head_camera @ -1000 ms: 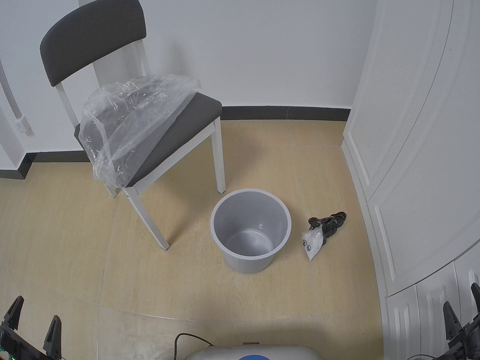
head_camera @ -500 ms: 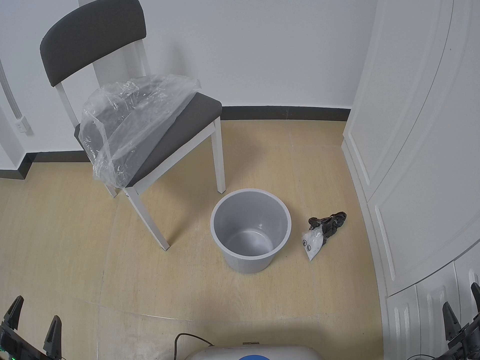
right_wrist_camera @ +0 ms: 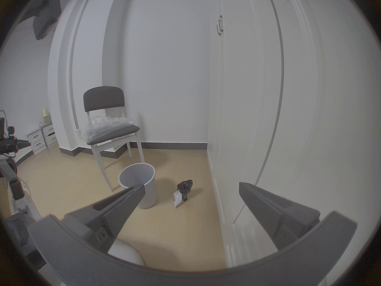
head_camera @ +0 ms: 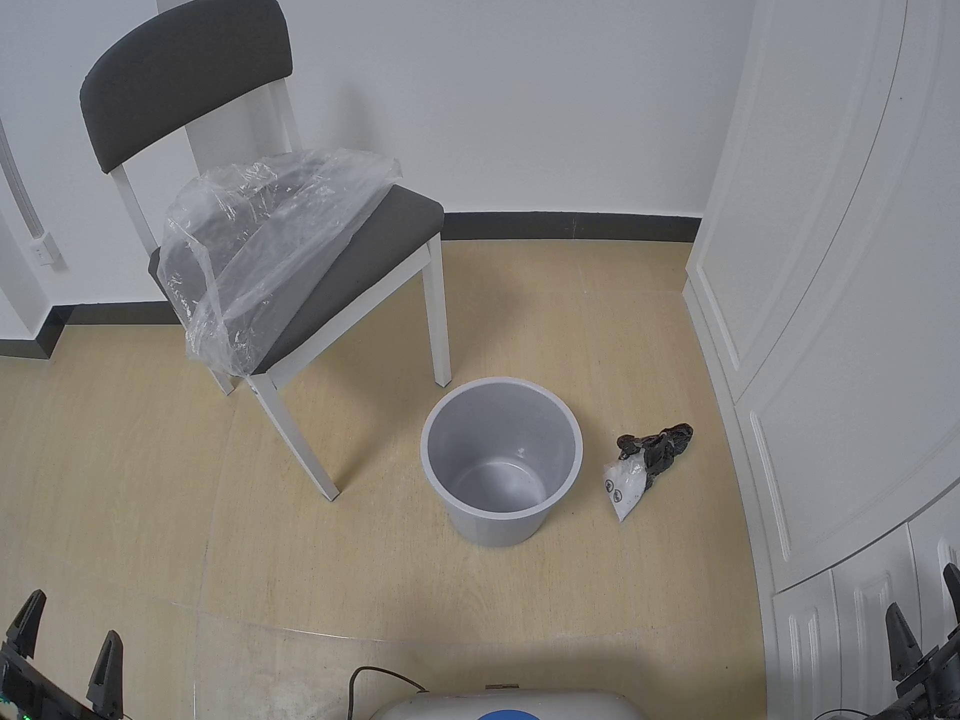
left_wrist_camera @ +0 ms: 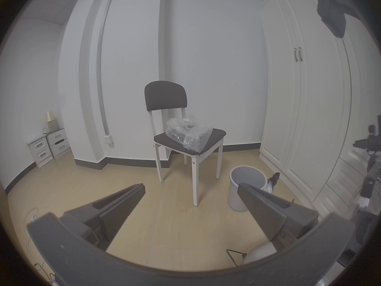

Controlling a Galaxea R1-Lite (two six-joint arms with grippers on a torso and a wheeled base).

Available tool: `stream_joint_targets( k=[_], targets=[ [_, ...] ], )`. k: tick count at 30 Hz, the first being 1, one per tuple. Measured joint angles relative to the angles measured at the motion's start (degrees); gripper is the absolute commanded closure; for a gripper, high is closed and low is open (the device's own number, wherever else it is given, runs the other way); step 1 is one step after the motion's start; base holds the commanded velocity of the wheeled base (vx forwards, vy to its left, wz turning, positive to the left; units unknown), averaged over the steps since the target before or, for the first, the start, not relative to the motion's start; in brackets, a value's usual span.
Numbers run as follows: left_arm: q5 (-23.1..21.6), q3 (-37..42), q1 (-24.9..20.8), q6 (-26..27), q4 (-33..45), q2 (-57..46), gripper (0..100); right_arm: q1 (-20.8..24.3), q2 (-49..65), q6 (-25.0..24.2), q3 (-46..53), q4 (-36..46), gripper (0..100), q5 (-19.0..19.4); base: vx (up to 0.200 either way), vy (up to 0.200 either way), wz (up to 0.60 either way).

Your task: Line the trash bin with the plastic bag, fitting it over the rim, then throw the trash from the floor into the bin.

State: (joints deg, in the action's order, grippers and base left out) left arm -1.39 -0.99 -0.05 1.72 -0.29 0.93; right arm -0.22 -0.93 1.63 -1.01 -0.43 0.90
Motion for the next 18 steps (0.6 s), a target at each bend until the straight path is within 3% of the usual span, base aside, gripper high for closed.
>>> stream_joint_targets(
  k=[3,9,18],
  targets=[
    [-0.09,-0.09,-0.02,-1.62,-1.12,0.0,0,0.01,0.0,-0.35,0.0,-0.01,0,0.0,0.0,0.0,0.0],
    [-1.34,-6.17,-0.2,-10.67,-1.8,0.0,0,0.06,-0.09,-1.32,-1.1,-1.89,0,1.06,0.0,0.0,0.0],
    [-2.41,-12.73,-0.55,-4.72,2.34,1.82,0,0.0,-6.81,-1.79,-9.01,-4.19,0,4.0,0.0,0.0,0.0]
  ],
)
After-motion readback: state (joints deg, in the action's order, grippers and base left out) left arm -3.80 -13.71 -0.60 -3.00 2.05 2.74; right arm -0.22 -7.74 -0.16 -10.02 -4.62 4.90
